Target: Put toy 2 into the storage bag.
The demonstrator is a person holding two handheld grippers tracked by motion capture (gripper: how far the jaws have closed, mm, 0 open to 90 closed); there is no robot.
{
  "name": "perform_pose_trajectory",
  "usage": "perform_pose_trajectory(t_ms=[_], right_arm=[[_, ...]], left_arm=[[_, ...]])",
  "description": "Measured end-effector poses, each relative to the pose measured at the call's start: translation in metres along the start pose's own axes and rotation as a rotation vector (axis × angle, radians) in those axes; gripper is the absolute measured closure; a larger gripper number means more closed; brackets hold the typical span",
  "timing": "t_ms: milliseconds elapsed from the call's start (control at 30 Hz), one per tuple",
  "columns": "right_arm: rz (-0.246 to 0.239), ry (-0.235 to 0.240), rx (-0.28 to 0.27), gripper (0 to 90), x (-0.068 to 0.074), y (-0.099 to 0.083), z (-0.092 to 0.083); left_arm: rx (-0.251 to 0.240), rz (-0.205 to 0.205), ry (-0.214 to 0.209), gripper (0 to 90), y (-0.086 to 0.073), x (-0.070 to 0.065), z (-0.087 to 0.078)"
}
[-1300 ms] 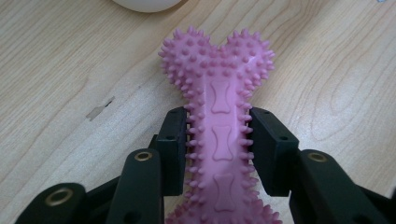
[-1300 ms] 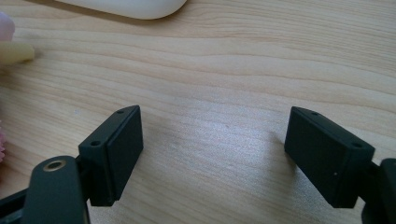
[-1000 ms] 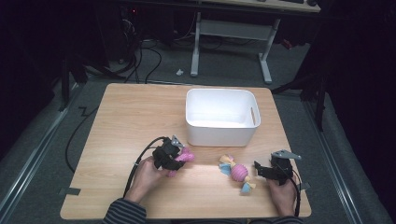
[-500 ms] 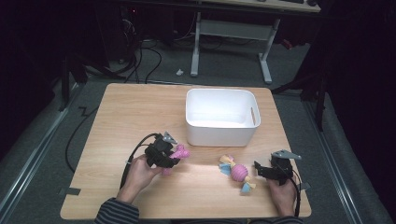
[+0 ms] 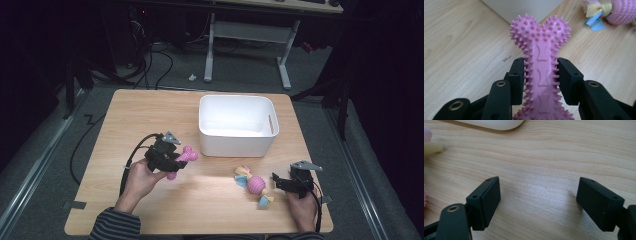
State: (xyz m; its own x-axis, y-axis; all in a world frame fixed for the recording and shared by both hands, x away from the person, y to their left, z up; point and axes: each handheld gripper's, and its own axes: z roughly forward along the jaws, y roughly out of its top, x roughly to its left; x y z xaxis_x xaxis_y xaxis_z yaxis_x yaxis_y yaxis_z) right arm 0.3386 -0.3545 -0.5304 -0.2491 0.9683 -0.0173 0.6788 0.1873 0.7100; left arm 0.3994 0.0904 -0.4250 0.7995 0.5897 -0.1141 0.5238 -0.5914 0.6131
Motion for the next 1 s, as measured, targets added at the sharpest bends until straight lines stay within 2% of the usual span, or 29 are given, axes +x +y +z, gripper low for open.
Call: perform_pose_trajectory(t_ms=[167, 333, 567, 733, 1000], right_arm=[[0.0, 0.0, 0.0, 19.4, 0.0, 0.0, 0.0], [0.0, 0.0, 0.0, 19.4, 0.0, 0.0, 0.0], [0.0, 0.001, 0.0, 19.4, 0.0, 0.0, 0.0], [0.0, 0.0, 0.0, 19.4, 0.0, 0.0, 0.0], [0.0, 0.001, 0.0, 19.4, 0.0, 0.0, 0.0]], left_arm=[[0.0, 0.01, 0.003, 59.6, 0.004, 0.001, -0.006], [-0.02, -0.003, -0.005, 59.6, 0.009, 0.004, -0.017], [-0.039, 0.0, -0.012, 59.6, 0.016, 0.006, -0.03], [-0.047, 0.009, -0.022, 59.6, 0.023, 0.004, -0.037], [-0.054, 0.03, -0.015, 59.6, 0.036, 0.002, -0.047]])
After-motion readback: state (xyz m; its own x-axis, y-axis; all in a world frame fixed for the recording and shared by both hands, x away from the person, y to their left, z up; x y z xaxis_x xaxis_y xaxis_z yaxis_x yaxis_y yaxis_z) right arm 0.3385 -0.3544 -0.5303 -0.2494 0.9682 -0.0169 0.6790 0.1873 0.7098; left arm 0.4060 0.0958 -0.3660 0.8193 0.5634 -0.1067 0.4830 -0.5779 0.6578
